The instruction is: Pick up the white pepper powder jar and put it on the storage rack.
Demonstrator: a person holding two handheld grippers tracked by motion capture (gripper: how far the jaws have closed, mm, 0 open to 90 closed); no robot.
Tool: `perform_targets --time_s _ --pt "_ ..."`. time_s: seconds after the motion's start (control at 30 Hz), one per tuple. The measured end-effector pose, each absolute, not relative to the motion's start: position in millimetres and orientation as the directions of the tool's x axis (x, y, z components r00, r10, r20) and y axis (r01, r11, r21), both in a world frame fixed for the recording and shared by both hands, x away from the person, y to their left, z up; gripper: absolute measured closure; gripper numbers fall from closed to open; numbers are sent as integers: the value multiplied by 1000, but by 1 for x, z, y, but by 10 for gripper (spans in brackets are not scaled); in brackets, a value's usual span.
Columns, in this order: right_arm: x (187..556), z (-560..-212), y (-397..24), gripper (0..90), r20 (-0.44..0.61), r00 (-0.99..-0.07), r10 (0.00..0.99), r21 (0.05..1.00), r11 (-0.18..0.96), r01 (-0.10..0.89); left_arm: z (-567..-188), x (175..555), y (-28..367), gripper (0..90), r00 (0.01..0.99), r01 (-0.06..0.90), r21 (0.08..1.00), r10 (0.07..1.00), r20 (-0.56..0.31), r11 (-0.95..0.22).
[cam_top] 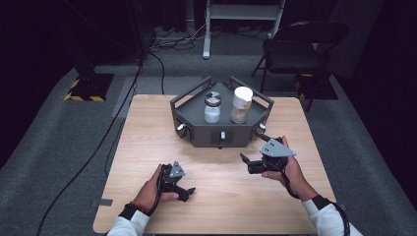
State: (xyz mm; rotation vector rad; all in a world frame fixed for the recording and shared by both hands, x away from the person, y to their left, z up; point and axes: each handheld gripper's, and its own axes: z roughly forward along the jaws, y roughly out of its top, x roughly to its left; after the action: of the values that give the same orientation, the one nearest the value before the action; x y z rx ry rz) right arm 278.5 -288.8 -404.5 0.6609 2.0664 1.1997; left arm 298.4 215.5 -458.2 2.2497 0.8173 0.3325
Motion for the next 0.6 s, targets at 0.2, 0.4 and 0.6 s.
perform_targets --time_s 0.2,0.4,0.6 --pt "276 -413 -289 36 -286 -686 669 861 493 122 -458 298 215 0 767 459 699 642 0 -548" --pt "274 -416 -292 36 -280 -705 651 847 513 137 -458 298 215 0 767 459 699 642 0 -548" --pt "276 -422 -297 36 -260 -719 645 827 533 180 -458 298 215 0 767 460 699 642 -1 -548"
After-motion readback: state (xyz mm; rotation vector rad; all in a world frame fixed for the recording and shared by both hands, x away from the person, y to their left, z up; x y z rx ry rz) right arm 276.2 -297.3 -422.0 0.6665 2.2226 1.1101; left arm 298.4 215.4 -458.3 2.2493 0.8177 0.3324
